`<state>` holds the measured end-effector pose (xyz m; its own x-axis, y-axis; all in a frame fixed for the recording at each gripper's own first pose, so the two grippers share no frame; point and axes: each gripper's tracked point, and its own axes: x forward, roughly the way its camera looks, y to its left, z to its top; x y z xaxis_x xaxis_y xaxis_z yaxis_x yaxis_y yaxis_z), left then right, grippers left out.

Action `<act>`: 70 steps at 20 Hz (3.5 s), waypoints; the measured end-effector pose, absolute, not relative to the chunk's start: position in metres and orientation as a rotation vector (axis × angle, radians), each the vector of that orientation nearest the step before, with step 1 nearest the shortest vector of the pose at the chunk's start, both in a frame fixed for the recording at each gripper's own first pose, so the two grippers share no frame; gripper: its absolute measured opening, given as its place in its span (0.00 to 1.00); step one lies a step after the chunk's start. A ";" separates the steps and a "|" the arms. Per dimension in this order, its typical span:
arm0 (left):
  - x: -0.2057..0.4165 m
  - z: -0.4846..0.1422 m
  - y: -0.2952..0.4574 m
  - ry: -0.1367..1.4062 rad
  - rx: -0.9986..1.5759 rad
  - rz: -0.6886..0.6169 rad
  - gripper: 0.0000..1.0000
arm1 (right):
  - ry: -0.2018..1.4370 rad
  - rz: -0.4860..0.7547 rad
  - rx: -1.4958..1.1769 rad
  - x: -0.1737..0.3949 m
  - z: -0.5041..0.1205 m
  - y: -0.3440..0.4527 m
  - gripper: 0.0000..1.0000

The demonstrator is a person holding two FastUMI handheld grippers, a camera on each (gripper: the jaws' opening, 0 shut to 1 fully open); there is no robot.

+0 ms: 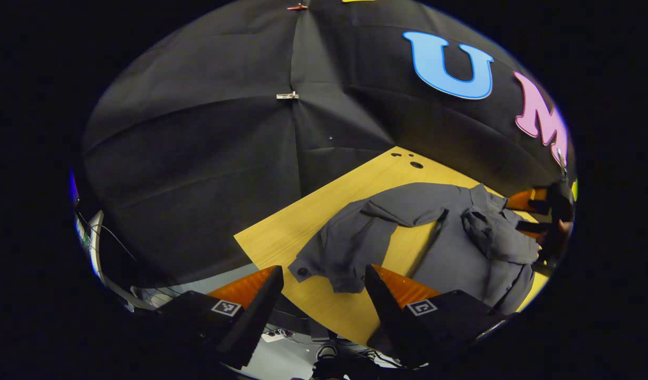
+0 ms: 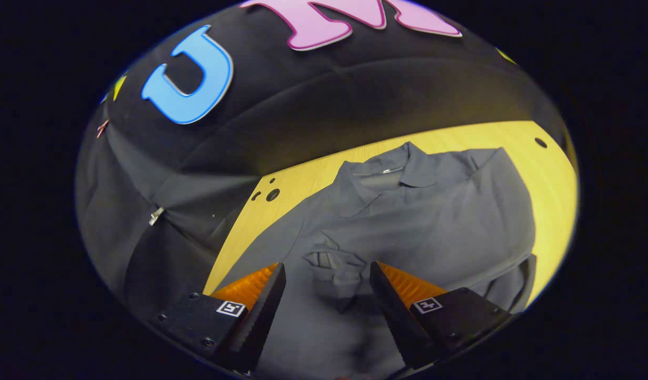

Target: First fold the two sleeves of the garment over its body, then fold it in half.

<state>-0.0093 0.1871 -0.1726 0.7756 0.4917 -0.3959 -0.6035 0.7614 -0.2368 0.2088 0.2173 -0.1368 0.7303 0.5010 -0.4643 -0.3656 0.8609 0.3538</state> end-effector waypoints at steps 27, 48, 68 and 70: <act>0.088 -0.243 0.207 0.620 -0.139 0.371 0.44 | 0.540 0.164 0.131 0.043 -0.138 -0.025 0.99; 0.204 -0.026 0.106 0.311 -0.231 0.222 0.05 | 0.500 0.093 0.226 0.095 -0.132 -0.101 0.99; 0.342 -0.035 -0.280 0.375 0.148 -0.343 0.07 | 0.530 0.008 0.281 0.102 -0.152 -0.181 0.99; 0.348 -0.049 -0.295 0.407 0.195 -0.352 0.10 | 0.539 0.001 0.295 0.100 -0.155 -0.182 0.99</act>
<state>0.3477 -0.2954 -0.0491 0.8592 -0.2942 -0.4187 0.3713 0.9214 0.1146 0.0996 -0.1815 -0.1554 0.8595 0.0775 -0.5052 0.0763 0.9579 0.2768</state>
